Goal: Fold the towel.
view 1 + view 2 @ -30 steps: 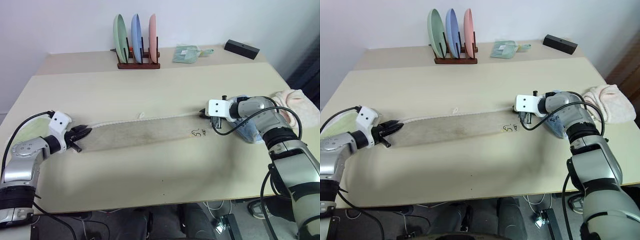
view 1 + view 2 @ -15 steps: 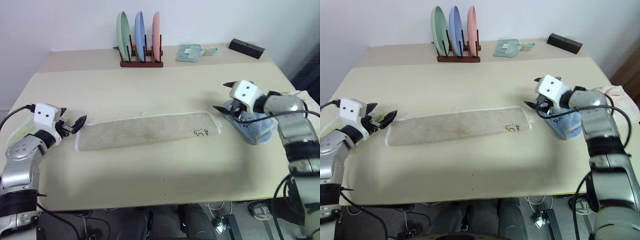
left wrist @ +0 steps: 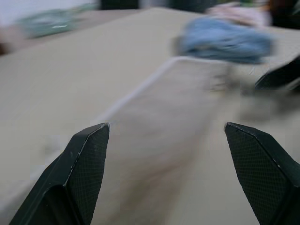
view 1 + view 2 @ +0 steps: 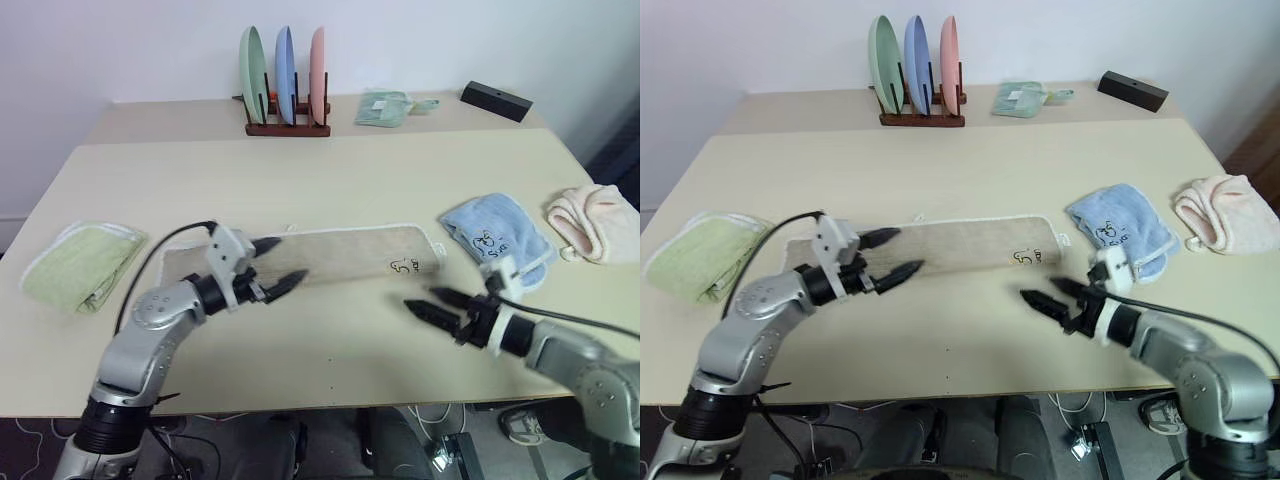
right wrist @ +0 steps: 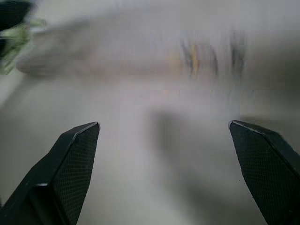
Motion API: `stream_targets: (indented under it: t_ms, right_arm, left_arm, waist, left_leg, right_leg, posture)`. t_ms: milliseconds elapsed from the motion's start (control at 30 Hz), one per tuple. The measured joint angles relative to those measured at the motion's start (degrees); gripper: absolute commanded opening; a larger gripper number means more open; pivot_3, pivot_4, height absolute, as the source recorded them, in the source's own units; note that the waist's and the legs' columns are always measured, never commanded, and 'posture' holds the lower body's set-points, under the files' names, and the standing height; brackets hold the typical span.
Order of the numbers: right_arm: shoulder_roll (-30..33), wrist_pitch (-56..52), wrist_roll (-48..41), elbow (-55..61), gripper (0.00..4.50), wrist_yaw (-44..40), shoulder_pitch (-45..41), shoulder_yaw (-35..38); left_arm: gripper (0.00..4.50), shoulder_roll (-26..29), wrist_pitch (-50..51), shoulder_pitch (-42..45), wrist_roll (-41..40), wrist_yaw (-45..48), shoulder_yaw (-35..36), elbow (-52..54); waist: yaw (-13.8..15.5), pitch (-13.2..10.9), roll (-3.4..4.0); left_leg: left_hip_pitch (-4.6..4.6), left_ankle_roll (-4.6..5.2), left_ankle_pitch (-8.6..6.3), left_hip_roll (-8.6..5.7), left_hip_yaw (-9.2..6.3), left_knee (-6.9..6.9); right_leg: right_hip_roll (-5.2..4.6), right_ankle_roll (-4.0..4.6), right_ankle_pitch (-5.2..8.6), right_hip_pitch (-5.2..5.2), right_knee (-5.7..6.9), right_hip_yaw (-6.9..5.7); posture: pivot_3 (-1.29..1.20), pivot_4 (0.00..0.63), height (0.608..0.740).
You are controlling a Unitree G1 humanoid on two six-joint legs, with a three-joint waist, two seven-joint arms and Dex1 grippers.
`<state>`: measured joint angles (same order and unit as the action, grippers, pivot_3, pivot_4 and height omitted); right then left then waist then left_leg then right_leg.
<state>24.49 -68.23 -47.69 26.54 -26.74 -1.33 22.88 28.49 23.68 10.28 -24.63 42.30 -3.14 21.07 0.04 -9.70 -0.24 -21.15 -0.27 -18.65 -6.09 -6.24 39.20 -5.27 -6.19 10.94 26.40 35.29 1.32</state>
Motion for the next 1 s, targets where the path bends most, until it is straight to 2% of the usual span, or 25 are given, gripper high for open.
stream_targets:
  t_ms: [100, 267, 400, 500, 600, 800, 900, 1000]
  right_arm:
    - [-6.8, -3.4, -4.3, -1.8, 4.48, 9.6, -6.7, 4.9]
    - [-13.9, -5.9, -7.3, -7.8, 4.48, 21.7, -12.8, 9.2]
    - [-16.4, -5.5, -8.2, -12.5, 4.48, 28.5, -17.6, 11.6]
    - [-17.4, -4.3, -8.5, -15.5, 3.64, 32.0, -20.4, 12.4]
    - [-17.4, -3.8, -8.4, -16.9, 2.18, 34.2, -20.8, 12.6]
    - [-14.5, -4.0, -11.1, -14.2, 2.18, 33.4, -18.2, 11.9]
    - [-11.3, -5.3, -17.2, -11.3, 2.94, 31.8, -15.0, 13.3]
    - [-8.7, -6.3, -22.9, -10.3, 4.42, 31.7, -11.5, 14.5]
  left_arm:
    - [4.01, 0.0, 0.0, 0.0, -0.8, 1.3, -0.7, 0.9]
    - [4.01, 0.4, 0.0, -1.4, -1.6, 2.9, -0.7, 2.2]
    - [4.01, 0.5, 0.0, -2.2, -1.8, 3.2, -0.7, 3.2]
    - [4.01, 0.5, -0.1, -2.8, -1.8, 2.7, -0.7, 3.9]
    - [4.01, 0.5, -0.1, -3.4, -1.6, 2.4, -0.7, 4.0]
    - [4.01, 0.2, -0.5, -5.0, -1.1, 1.6, -0.7, 4.5]
    - [4.01, 0.1, -0.6, -5.4, -1.0, 1.5, -0.7, 4.6]
    - [4.01, 0.0, -0.8, -5.5, -0.9, 1.6, -0.7, 4.6]
  waist:
    - [0.0, 0.0, 0.02]
    - [0.5, 0.1, 0.04]
    - [0.5, 0.1, 0.05]
    - [0.4, 0.1, 0.07]
    - [0.3, 0.2, 0.08]
    - [0.3, 0.2, 0.09]
    - [0.5, 0.2, 0.09]
    - [0.5, 0.2, 0.09]
  left_leg:
    - [0.04, 0.17, -0.09, 0.04, -0.04, -0.01]
    - [0.0, -0.07, 0.05, 0.04, -0.02, -0.01]
    - [0.04, -0.04, 0.04, 0.04, -0.03, 0.0]
    - [0.07, 0.0, 0.02, 0.05, -0.03, -0.01]
    - [0.06, -0.01, 0.03, 0.05, -0.02, -0.01]
    - [0.05, 0.22, -0.1, 0.05, -0.02, -0.02]
    - [0.04, 0.24, -0.11, 0.05, -0.03, -0.02]
    - [0.05, 0.28, -0.13, 0.06, -0.03, -0.02]
  right_leg:
    - [0.18, 0.05, -0.03, -0.04, 0.0, -0.01]
    - [0.18, 0.05, -0.03, -0.02, -0.03, -0.03]
    - [0.19, 0.05, -0.03, -0.07, -0.03, -0.03]
    - [0.2, 0.05, -0.03, -0.09, -0.02, -0.04]
    - [0.2, 0.05, -0.03, -0.07, -0.02, -0.04]
    - [0.21, 0.05, -0.03, -0.07, -0.02, -0.03]
    - [0.21, 0.04, -0.03, -0.09, -0.05, -0.05]
    - [0.21, 0.04, -0.03, -0.1, -0.06, -0.05]
  posture:
    - [0.0, 0.15, 0.721]
    - [0.0, 0.15, 0.721]
    - [0.0, 0.15, 0.721]
    - [0.0, 0.15, 0.721]
    - [0.0, 0.15, 0.721]
    - [0.0, 0.15, 0.721]
    - [0.0, 0.15, 0.721]
    - [0.0, 0.15, 0.721]
